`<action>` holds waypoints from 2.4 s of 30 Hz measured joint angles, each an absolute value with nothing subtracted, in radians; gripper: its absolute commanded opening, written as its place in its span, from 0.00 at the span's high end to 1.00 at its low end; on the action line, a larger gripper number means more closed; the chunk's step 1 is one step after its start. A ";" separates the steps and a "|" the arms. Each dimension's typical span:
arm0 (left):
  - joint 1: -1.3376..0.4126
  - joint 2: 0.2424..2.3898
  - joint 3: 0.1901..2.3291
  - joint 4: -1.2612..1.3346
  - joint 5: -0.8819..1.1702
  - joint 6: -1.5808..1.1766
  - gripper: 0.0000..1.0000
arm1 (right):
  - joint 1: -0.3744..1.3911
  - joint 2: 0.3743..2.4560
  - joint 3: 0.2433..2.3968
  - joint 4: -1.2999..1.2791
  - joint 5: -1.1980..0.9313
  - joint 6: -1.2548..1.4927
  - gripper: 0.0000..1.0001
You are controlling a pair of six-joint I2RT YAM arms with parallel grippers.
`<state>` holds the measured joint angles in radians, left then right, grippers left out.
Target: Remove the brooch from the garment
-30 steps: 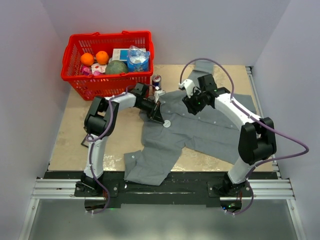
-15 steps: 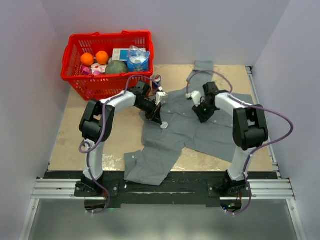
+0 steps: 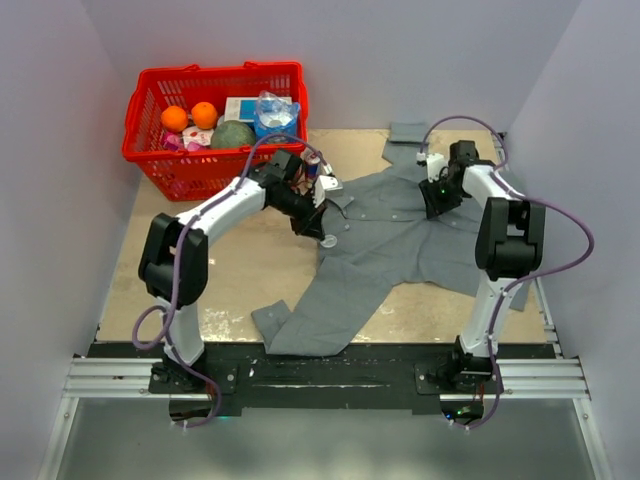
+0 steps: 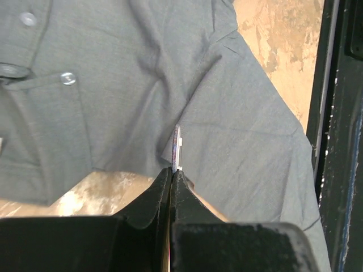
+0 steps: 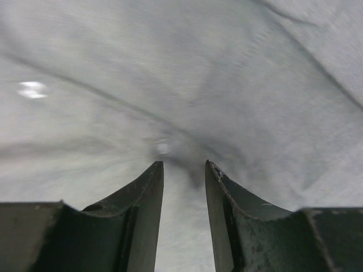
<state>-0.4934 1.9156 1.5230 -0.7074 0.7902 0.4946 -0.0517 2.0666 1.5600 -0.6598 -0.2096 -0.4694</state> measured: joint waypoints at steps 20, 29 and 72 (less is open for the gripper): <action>-0.011 1.197 1.345 -1.153 0.179 1.095 1.00 | 0.174 1.570 1.250 -0.558 -0.467 -0.335 0.47; 0.331 1.166 1.122 -1.162 0.175 1.411 1.00 | 0.178 1.634 1.290 -0.541 -0.490 -0.287 0.47; 0.524 1.174 0.669 -0.802 0.395 1.979 1.00 | 0.206 1.630 1.330 -0.585 -0.462 -0.306 0.45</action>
<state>0.5236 1.1744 0.6693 -0.8021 0.3950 1.9793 0.2058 1.6302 1.3304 -0.5854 -0.4622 -0.3061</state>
